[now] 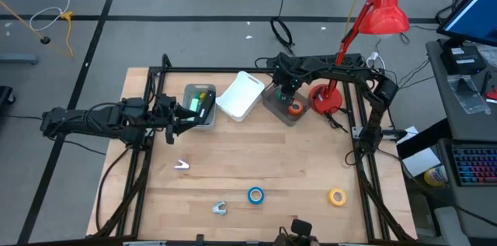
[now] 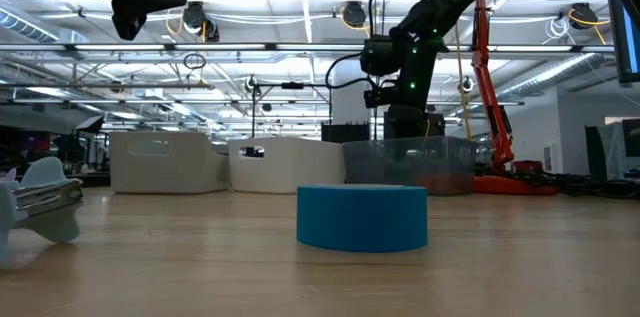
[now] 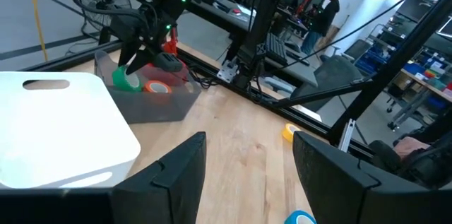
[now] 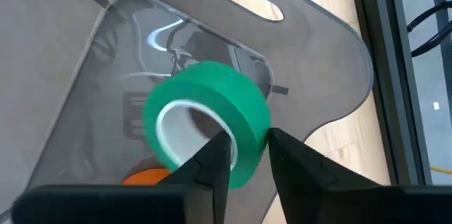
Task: Pick and place Stapler, Stapler remover, tape
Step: Put the green tape into the black bin, then put the yellow tape into the black bin
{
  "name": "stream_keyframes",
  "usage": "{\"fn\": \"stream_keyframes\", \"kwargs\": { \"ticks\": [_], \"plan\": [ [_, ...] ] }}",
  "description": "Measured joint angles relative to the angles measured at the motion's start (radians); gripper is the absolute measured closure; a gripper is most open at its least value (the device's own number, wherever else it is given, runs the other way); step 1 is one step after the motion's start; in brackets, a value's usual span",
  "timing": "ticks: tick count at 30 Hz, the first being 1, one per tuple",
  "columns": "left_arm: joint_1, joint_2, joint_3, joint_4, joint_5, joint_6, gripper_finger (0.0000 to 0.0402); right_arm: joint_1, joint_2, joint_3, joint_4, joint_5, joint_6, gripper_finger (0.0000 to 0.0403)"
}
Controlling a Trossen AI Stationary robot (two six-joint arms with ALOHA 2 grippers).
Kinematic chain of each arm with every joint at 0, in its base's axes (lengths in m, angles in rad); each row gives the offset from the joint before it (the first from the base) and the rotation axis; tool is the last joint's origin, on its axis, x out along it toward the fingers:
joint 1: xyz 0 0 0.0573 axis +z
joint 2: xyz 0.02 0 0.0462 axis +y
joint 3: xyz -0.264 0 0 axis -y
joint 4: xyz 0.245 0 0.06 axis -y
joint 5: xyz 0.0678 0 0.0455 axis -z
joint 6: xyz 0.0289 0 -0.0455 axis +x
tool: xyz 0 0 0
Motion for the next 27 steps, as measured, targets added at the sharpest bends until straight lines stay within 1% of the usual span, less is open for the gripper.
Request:
{"fn": "stream_keyframes", "kwargs": {
  "ticks": [5,8,10,16,21,24,27],
  "plan": [
    [0.000,0.000,0.000,0.000,0.000,-0.001,0.0188,0.000,0.000,0.000,0.001,0.024,-0.007,0.0288],
    [0.000,0.000,0.000,0.000,0.000,-0.005,0.0188,0.001,-0.003,0.000,0.005,0.056,-0.036,0.0280],
    [0.000,0.000,0.000,-0.001,0.000,-0.005,0.0188,0.003,-0.015,-0.001,0.005,0.055,-0.051,0.0277],
    [0.000,0.000,0.000,-0.001,0.000,-0.031,0.0188,0.044,-0.123,-0.001,0.005,0.051,-0.042,0.0280],
    [0.000,0.000,0.000,-0.006,0.000,-0.021,0.0188,0.141,-0.270,-0.001,-0.052,0.050,0.031,0.0292],
    [0.000,0.000,0.000,-0.006,0.000,-0.022,0.0188,0.231,-0.353,-0.001,-0.101,0.051,0.043,0.0302],
    [0.000,0.000,0.000,-0.007,0.001,-0.026,0.0188,0.336,-0.425,-0.001,-0.136,0.050,0.114,0.0314]
  ]
}}
